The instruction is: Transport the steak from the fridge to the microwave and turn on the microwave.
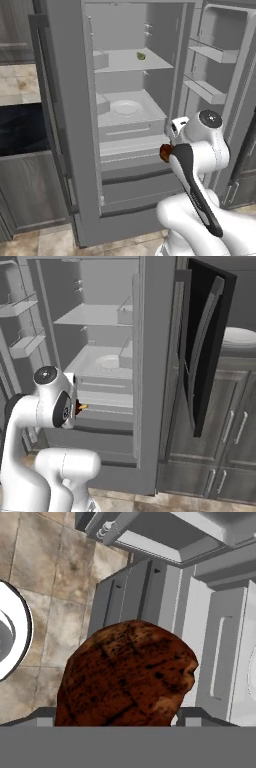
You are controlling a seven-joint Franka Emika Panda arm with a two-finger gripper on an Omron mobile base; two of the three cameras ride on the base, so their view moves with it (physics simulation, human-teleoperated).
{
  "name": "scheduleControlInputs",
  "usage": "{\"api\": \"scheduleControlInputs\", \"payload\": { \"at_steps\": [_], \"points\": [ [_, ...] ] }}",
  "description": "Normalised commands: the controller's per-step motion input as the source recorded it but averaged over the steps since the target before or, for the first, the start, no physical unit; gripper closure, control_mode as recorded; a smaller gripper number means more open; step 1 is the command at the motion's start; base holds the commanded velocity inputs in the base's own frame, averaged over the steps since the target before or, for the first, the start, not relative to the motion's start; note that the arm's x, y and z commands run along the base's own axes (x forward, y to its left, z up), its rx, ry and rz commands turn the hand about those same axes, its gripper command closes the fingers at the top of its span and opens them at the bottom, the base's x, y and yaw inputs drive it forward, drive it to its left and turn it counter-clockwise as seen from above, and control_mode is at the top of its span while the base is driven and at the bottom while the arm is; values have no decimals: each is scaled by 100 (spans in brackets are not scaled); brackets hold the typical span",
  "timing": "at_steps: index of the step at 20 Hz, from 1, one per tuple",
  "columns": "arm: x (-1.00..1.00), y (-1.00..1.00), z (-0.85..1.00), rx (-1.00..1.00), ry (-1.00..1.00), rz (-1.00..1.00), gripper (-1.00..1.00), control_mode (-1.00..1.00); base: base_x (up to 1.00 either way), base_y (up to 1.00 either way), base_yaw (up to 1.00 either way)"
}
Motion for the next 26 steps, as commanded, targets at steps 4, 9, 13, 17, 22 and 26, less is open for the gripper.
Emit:
{"api": "scheduleControlInputs", "payload": {
  "at_steps": [4, 9, 13, 17, 22, 26],
  "points": [
    [0, 0, 0, 0, 0, 0, 100, 100, -55, -1, -14],
    [0, 0, 0, 0, 0, 0, 100, 100, -60, -10, -11],
    [0, 0, 0, 0, 0, 0, 100, 100, -54, -15, -22],
    [0, 0, 0, 0, 0, 0, 100, 100, -15, 4, -34],
    [0, 0, 0, 0, 0, 0, 100, 100, 0, 51, -36],
    [0, 0, 0, 0, 0, 0, 100, 100, 0, 61, -36]
  ]
}}
